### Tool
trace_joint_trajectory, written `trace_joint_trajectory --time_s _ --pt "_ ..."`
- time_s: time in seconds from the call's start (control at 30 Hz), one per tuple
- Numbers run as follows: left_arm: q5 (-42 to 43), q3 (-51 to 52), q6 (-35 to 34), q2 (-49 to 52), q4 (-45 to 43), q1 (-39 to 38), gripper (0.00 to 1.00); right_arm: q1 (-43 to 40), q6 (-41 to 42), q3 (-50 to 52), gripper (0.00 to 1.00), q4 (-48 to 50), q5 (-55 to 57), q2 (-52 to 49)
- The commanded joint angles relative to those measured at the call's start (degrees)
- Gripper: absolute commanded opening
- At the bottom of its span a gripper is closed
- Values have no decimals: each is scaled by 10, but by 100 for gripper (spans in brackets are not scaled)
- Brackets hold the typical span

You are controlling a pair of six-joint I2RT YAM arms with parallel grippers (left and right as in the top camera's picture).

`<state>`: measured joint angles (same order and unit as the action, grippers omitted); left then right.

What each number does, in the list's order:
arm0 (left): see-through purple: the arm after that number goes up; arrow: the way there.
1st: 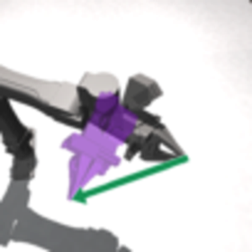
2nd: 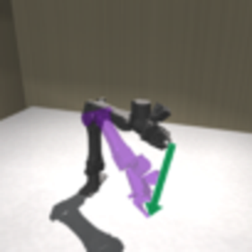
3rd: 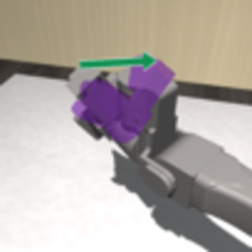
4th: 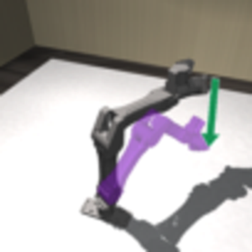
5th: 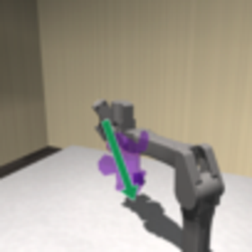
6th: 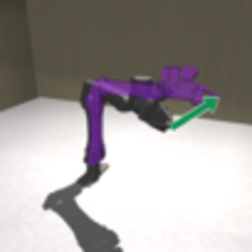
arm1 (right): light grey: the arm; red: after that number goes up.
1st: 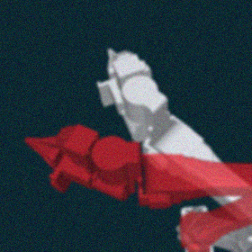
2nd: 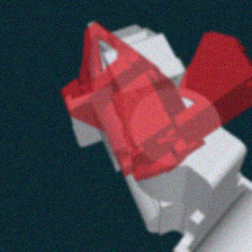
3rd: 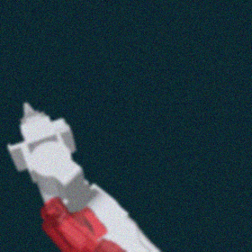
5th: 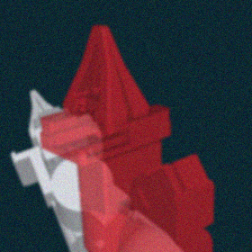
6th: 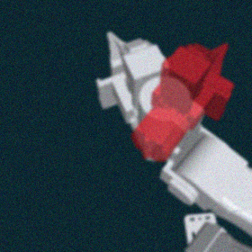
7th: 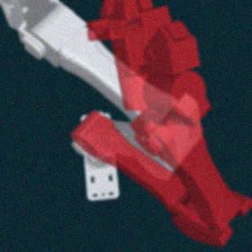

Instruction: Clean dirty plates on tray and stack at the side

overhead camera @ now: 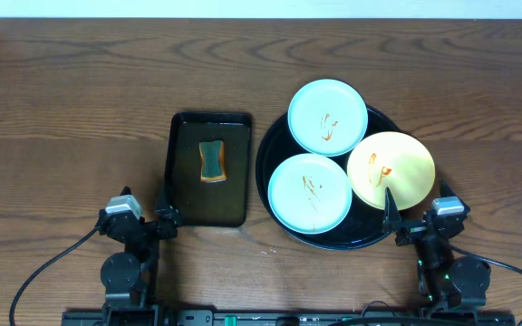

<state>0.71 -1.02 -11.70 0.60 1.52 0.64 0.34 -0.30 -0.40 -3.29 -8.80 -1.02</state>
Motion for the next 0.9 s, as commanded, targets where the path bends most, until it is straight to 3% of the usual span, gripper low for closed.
trace_joint_trajectory --time_s 0.0,0.73,0.87 --pt "-14 8 12 0 27 3 78 5 -4 1 99 -2 -2 -1" --pt "-14 8 12 8 27 3 79 5 -4 1 99 -1 -3 -1" --pt "-14 7 12 30 27 3 78 5 46 1 99 -2 -5 -1"
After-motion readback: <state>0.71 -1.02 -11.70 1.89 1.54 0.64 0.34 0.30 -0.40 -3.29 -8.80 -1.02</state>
